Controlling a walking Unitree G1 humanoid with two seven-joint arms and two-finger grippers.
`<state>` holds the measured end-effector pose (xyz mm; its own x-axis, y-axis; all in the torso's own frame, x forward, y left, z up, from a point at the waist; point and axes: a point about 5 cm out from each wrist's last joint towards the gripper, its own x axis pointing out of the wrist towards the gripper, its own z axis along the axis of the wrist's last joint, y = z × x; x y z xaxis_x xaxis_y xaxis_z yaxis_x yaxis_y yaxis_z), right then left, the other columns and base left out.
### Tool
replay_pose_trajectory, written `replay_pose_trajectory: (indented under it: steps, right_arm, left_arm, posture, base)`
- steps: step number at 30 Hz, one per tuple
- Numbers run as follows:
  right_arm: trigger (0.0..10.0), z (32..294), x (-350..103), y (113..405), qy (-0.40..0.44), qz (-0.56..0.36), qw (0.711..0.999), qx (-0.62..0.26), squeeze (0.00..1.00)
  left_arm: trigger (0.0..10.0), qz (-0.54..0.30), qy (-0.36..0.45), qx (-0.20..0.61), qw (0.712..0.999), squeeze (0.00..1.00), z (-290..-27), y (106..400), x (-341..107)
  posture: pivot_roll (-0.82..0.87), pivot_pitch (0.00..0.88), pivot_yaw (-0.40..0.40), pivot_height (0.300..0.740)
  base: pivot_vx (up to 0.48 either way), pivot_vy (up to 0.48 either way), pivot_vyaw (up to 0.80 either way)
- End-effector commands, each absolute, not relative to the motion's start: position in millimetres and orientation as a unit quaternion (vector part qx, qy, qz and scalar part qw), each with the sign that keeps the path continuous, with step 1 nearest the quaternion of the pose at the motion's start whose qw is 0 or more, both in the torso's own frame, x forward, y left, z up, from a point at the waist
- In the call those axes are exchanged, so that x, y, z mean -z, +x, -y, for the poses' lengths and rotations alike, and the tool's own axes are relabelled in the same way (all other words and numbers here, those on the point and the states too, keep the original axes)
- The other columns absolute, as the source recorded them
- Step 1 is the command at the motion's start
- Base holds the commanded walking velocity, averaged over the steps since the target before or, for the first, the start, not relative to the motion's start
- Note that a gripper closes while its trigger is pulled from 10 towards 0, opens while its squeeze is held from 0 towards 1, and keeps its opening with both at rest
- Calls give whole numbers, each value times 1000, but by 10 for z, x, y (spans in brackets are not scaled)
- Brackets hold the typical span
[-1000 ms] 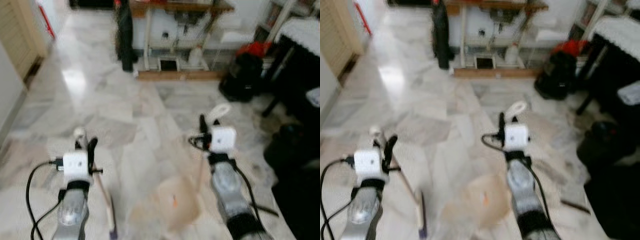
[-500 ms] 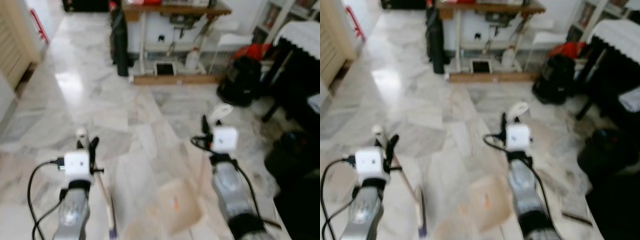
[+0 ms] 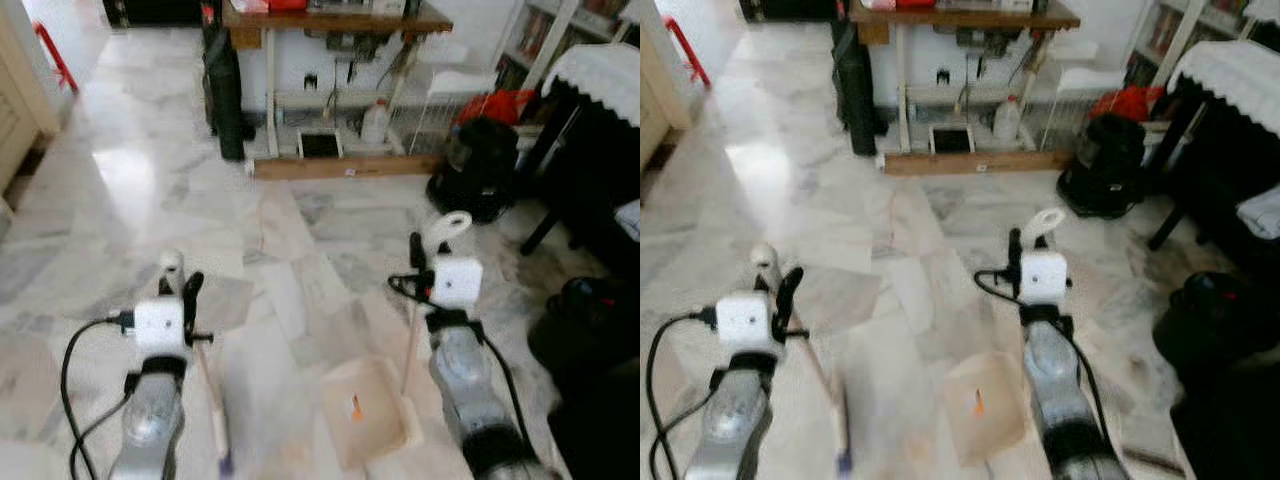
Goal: Sweep floor
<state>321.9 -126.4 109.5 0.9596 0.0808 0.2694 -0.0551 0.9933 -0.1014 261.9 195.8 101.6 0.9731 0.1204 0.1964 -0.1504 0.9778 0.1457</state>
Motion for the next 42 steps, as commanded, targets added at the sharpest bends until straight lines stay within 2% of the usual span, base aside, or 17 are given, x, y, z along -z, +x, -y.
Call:
replay_pose_trajectory:
  steps: [1,20,42]
  right_arm:
    - [10000,1320,-1166,3229,-43,157,986,-26,0]
    - [10000,1317,-1166,3234,-42,158,986,-27,0]
    - [10000,1318,-1155,3236,-41,158,986,-26,0]
  left_arm:
    - [10000,112,85,-61,988,0,-1927,2640,-1092]
    - [10000,117,87,-55,988,0,-1914,2656,-1100]
    - [10000,120,79,-38,989,0,-1876,2659,-1083]
  posture:
    - [15,68,-33,740]
    - [19,50,-30,740]
    - [20,5,-23,740]
  base:
    - [364,0,0]
    - [357,0,0]
    - [0,0,0]
